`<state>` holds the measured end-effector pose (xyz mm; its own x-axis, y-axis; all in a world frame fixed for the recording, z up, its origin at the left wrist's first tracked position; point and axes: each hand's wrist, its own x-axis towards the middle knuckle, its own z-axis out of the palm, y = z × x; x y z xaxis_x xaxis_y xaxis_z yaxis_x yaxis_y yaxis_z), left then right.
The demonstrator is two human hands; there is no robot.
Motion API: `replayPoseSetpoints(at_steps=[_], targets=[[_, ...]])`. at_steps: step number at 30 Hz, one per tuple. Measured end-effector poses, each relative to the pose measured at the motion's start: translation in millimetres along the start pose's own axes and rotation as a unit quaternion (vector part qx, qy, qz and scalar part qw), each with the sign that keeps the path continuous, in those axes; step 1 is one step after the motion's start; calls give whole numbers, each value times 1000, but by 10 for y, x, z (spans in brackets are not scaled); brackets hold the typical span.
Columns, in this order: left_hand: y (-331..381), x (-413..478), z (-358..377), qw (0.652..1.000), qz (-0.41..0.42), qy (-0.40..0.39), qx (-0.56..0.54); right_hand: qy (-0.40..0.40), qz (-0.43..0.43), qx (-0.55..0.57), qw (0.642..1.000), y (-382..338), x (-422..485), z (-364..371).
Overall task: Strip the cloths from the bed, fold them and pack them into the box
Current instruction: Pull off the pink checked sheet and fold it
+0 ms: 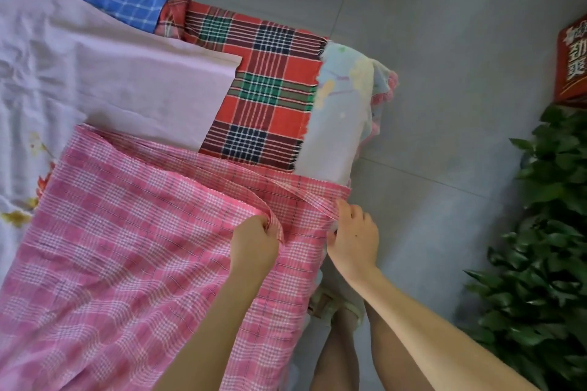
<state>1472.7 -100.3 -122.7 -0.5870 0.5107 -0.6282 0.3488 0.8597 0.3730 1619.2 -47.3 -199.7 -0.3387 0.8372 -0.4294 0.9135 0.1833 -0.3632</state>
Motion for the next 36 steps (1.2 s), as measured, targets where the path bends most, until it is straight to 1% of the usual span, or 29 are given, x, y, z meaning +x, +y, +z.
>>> replayPoseSetpoints(at_steps=[1,3,5,8,10,11,13,14,17,19,22,27,30,33,36], targets=[[24,11,-11,1000,14,-2,6,-14,-4,-15,1000,71,63,23],[86,16,-93,999,37,2,5,-22,-42,-29,998,163,166,30],[161,13,-196,998,63,4,9,-10,-72,22,997,251,238,-32],[350,-85,-404,994,110,-3,-3,-3,-44,158,986,432,313,-177],[542,-188,-485,990,133,-36,-33,-13,-47,178,983,550,376,-272],[639,-230,-482,987,141,-57,-53,-30,-43,181,982,591,413,-292],[814,-231,-347,981,140,-100,-89,-70,-31,182,980,642,526,-305],[868,-195,-231,981,134,-107,-88,-86,-27,171,981,651,589,-296],[878,4,133,991,112,-73,-21,-125,1,129,984,624,763,-237],[800,120,305,994,96,-45,7,-137,7,139,981,597,859,-190],[683,160,469,995,84,-46,13,-145,-6,175,974,561,945,-135],[618,-3,531,995,71,-70,-6,-209,-67,99,971,597,1019,-120],[587,-88,495,994,76,-71,-34,-198,-68,120,970,601,890,-312],[530,-171,418,991,82,-90,-47,-176,-59,183,966,509,582,-556],[462,-302,280,988,89,-116,-39,-159,-108,190,963,282,191,-765]])
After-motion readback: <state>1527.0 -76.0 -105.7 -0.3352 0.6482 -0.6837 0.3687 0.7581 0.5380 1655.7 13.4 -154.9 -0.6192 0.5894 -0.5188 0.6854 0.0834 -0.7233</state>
